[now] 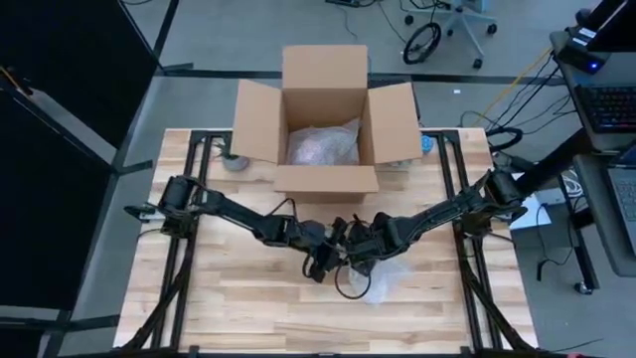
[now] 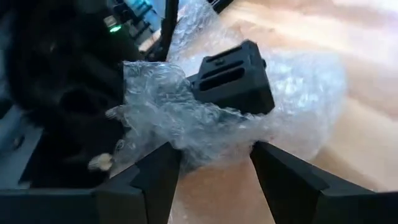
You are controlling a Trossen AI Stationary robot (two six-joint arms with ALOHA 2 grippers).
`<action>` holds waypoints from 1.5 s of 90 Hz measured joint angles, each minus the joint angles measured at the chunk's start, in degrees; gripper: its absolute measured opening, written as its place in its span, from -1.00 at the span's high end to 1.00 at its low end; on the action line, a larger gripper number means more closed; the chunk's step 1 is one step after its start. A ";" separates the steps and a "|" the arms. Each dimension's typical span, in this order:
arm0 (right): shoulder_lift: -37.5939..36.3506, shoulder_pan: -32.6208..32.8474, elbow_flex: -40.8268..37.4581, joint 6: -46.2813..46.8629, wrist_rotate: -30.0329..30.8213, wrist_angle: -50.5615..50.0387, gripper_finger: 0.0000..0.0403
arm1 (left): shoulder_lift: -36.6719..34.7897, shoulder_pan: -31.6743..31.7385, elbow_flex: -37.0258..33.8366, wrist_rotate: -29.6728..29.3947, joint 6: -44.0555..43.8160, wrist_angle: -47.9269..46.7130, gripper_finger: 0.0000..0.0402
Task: Wrap mug
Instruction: Wrap the orange mug with transparent bubble wrap
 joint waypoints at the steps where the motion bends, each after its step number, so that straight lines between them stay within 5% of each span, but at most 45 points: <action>1: 0.00 0.01 0.00 0.00 -0.01 0.01 -0.04 | 0.20 0.06 0.01 0.01 0.38 0.01 0.03; 35: -1.30 -0.09 -0.04 0.92 -3.54 -2.59 -0.04 | 4.02 0.70 0.56 0.81 2.14 2.28 0.03; 135: -22.82 -0.07 0.39 0.00 -6.29 -6.82 -0.04 | 4.09 1.46 1.27 -0.74 3.33 4.72 0.03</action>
